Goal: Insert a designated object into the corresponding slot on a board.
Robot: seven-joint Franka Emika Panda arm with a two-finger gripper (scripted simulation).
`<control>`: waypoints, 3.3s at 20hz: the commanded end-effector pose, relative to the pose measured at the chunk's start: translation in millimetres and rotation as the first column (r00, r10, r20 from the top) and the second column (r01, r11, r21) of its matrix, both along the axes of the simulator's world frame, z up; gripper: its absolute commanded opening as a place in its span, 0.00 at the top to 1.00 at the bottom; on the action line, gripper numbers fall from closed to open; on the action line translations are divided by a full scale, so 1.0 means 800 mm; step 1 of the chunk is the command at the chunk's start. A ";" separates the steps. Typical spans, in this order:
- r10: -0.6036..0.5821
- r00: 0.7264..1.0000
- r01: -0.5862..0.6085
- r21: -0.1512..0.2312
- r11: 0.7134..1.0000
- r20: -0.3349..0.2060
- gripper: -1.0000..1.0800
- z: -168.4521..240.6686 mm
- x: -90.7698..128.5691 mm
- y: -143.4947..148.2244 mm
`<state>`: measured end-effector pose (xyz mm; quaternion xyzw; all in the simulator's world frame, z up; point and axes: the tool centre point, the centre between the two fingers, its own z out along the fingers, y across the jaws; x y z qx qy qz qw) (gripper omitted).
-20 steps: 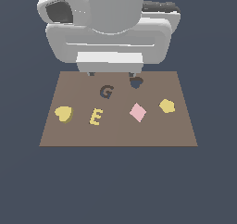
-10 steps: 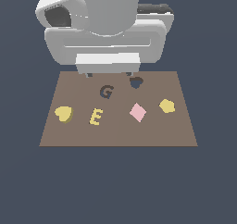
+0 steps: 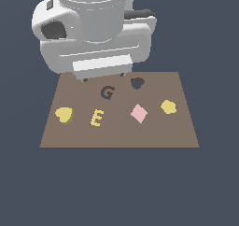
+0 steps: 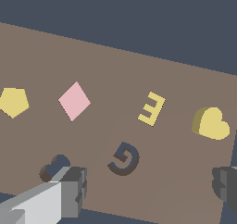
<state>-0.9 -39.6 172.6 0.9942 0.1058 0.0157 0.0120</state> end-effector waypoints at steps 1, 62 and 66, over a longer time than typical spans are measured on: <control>0.055 0.999 -0.055 0.000 0.999 -0.002 0.04 -0.007 -0.003 -0.009; 0.945 0.326 -0.945 0.020 0.327 -0.034 0.04 -0.178 0.063 -0.181; 0.945 0.326 -0.945 0.020 0.327 -0.034 1.00 -0.178 0.063 -0.181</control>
